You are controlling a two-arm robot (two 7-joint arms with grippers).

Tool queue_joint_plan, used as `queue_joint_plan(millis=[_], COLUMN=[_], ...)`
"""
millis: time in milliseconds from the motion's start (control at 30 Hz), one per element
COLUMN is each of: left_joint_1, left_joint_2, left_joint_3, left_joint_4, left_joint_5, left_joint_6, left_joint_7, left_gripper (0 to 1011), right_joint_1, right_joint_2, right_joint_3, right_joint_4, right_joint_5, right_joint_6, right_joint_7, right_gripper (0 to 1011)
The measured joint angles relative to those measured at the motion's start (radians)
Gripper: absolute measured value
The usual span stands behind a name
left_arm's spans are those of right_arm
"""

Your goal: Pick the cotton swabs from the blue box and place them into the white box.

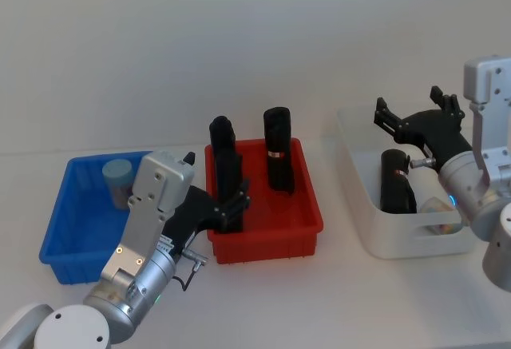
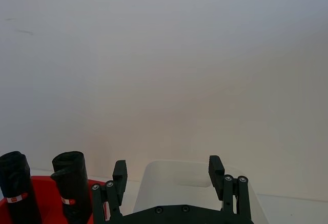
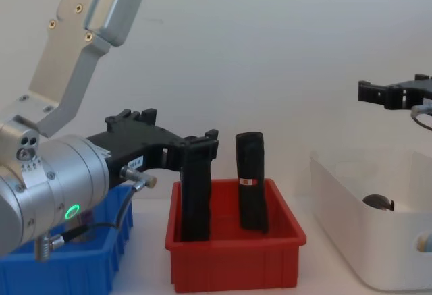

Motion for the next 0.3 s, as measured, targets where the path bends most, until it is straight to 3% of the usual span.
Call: queue_joint_plan(millis=[300], left_joint_1=[0.000], left_joint_2=[0.000], left_joint_3=[0.000], left_joint_4=[0.000], left_joint_5=[0.000], left_joint_6=[0.000], left_joint_7=[0.000], left_gripper=[1004], right_joint_1=[0.000], right_joint_2=[0.000], right_joint_3=[0.000], right_joint_4=[0.000], right_joint_5=[0.000], right_joint_6=[0.001], right_joint_7=[-0.001], right_gripper=[1001])
